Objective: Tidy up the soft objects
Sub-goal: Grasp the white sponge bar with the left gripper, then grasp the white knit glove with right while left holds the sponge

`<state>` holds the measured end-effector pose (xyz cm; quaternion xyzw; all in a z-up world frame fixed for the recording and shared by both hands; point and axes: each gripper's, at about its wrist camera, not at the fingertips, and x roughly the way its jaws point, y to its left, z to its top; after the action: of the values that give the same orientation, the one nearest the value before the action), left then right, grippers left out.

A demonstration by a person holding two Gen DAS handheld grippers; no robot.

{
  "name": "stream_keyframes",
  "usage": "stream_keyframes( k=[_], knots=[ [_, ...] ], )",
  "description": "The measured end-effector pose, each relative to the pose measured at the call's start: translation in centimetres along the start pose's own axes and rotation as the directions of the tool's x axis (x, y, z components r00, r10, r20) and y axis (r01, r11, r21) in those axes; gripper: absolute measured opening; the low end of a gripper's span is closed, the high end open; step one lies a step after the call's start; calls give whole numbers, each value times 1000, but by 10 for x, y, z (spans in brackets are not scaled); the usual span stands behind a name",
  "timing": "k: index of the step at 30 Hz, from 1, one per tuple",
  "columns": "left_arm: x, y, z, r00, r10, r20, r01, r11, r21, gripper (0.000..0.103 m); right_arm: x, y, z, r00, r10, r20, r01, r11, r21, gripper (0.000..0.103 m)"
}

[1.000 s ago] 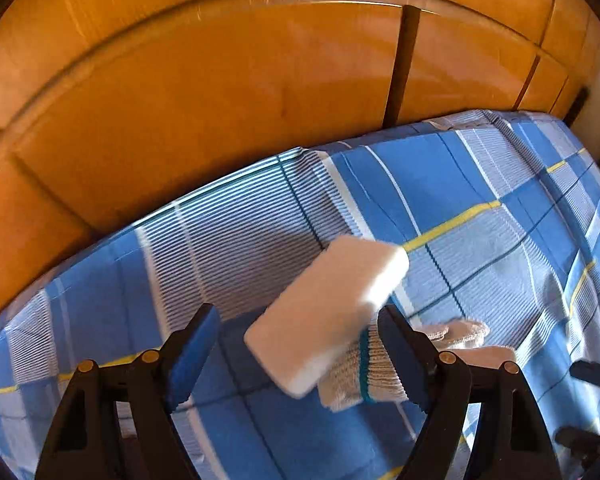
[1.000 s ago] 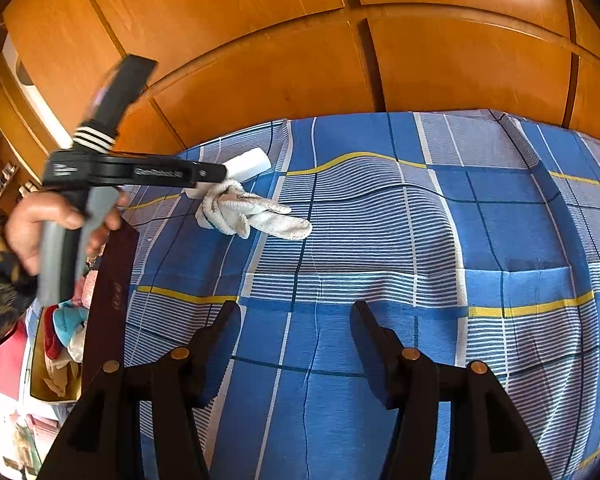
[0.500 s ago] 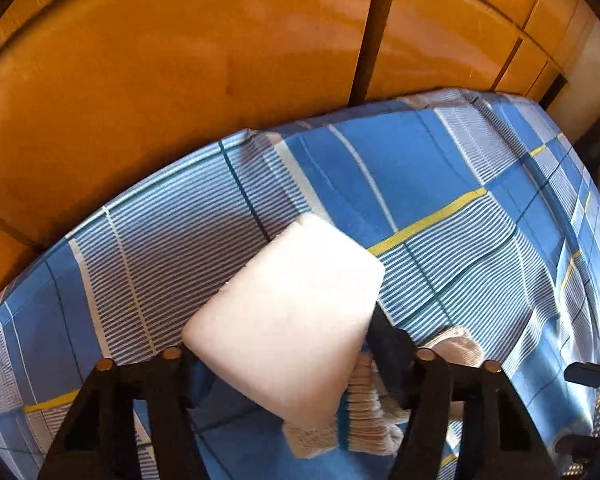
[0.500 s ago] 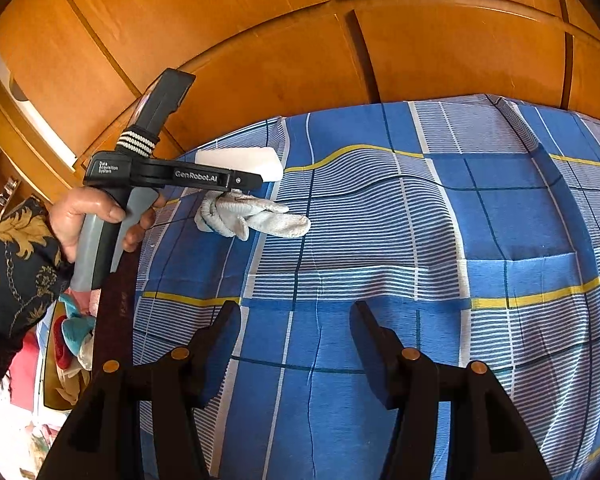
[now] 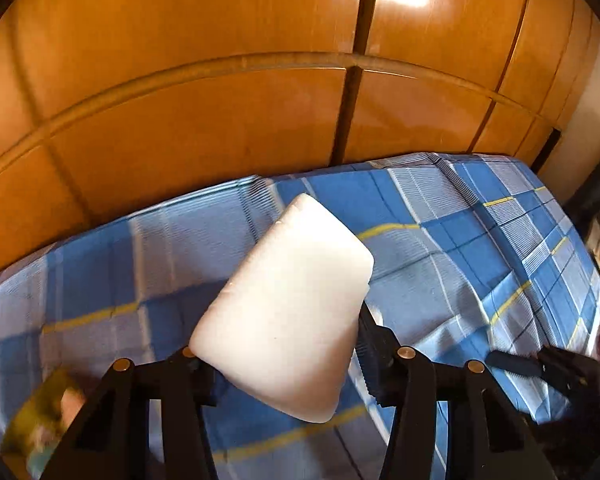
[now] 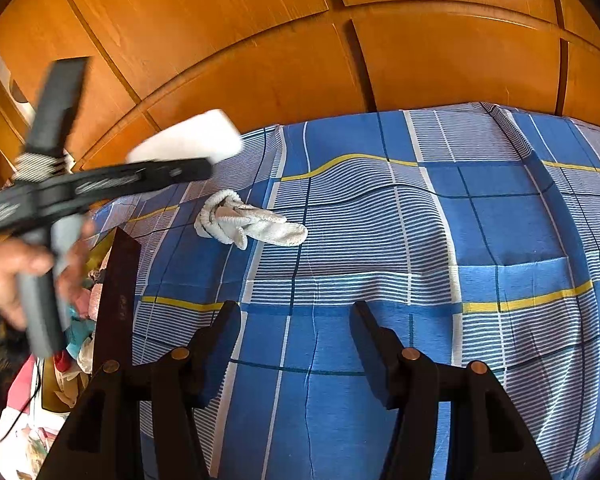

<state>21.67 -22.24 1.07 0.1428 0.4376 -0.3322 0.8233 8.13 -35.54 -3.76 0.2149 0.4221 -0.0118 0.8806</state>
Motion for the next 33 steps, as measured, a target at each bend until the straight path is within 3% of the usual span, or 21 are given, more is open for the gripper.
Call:
stream_keyframes(
  k=[7,13,17,25,33],
  knots=[
    [-72,-3,-63,991,112,67,-106,991,-88,54,2,9,-4,1000,-19,-6,18,999,-50,57],
    [-110,12,-105,982,161,100,-142,975,-172,54,4,29,-4,999,11,-30,-15,991,-130,57],
    [-123,19,-126,976,182,121,-153,964,-217,54,13,55,12,999,21,-26,-26,967,-253,57],
    [-142,43,-155,975,185,125,-140,943,-303,54,77,93,61,996,-56,-64,23,901,-433,57],
    [-151,61,-173,972,207,113,-154,920,-361,54,134,100,70,972,-185,-144,83,845,-528,57]
  ],
)
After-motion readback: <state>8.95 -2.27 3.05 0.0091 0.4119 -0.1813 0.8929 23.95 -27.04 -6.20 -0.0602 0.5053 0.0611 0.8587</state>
